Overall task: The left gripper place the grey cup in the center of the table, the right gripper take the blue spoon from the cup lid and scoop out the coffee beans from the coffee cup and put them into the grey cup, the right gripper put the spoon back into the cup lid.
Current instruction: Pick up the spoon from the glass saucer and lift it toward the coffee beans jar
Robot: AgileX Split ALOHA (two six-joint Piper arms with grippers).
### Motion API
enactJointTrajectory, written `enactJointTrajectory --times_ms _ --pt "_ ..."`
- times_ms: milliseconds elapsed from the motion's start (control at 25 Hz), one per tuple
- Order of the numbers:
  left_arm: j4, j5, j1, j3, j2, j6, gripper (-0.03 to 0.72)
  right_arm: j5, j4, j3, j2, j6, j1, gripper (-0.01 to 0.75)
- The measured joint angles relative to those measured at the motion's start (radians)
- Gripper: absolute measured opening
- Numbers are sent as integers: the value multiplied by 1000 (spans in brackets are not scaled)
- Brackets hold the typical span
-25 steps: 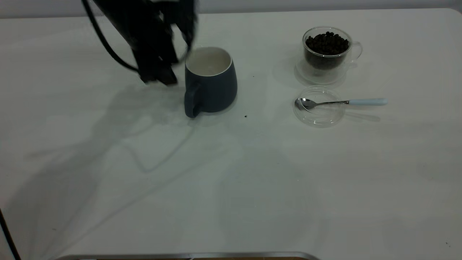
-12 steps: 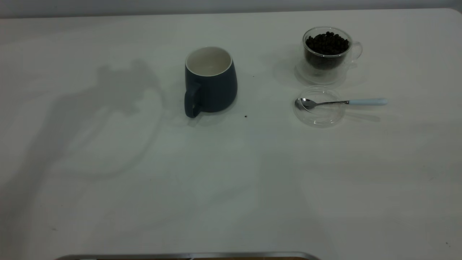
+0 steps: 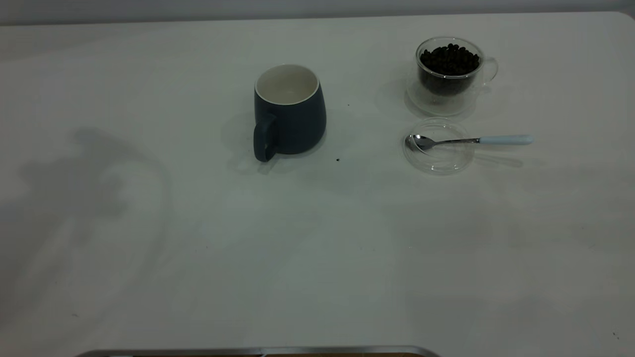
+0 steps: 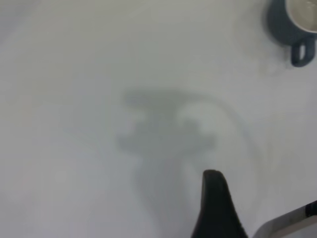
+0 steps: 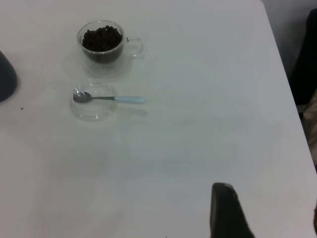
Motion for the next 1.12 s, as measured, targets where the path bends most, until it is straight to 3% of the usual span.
enactJointTrajectory --times_ms 160,640,800,1120 --pt "22 0 1 155 -133 -78 566 0 0 0 0 0 0 451" --pt "63 -54 1 909 -695 -228 566 0 0 0 0 0 0 451" --pt "116 -66 1 1017 -883 -319 566 0 0 0 0 0 0 451" --pt "124 -55 1 1074 -1201 -396 566 0 0 0 0 0 0 451"
